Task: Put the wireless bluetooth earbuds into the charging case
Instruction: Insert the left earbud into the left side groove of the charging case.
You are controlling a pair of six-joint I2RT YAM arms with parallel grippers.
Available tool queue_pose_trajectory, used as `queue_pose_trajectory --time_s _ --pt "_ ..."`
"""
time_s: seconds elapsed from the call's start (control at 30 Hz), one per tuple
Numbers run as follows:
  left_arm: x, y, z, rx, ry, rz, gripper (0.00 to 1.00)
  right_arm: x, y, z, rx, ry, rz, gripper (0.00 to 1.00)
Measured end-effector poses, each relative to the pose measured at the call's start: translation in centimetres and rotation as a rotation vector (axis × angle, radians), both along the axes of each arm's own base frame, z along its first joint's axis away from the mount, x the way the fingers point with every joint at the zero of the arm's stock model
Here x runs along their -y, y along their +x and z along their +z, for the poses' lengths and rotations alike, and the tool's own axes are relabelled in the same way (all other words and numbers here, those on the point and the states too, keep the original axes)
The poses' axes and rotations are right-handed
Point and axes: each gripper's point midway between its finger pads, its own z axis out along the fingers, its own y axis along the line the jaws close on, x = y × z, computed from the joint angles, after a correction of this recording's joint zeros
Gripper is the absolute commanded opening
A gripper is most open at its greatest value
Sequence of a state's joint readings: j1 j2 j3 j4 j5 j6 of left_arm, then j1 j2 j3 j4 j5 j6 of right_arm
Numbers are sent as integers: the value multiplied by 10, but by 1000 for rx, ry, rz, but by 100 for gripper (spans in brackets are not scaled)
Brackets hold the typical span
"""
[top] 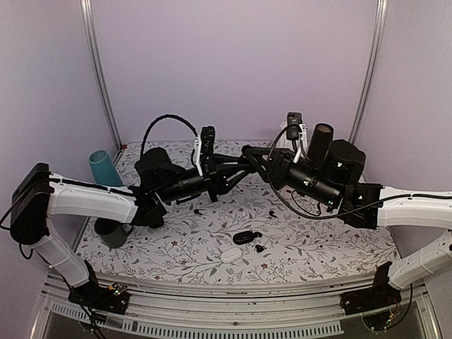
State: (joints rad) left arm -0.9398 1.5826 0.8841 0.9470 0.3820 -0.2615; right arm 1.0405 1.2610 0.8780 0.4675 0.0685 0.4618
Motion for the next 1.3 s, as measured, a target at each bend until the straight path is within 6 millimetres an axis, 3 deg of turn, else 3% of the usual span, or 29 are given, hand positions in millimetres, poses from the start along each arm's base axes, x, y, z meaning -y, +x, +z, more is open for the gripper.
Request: queue_pose_trajectory --time_s 0.2,0.43,0.7,0.87,1.07,1.3 --pt "-1 2 1 1 -3 6 0 3 -2 -2 -7 -20 -2 44" --pt "-6 1 6 15 -30 9 0 8 -5 0 -26 -54 -11 48" --pt "-22 -2 40 80 -128 21 0 14 -2 -12 -72 -140 -43 36" --pt "-23 -6 45 98 -140 0 0 17 -1 -13 -83 -171 -49 30" --pt "-24 -12 41 135 -129 -27 0 27 -10 4 -41 -175 -34 41" --pt "-28 -12 26 184 -81 -57 0 42 -24 36 38 -147 -9 51"
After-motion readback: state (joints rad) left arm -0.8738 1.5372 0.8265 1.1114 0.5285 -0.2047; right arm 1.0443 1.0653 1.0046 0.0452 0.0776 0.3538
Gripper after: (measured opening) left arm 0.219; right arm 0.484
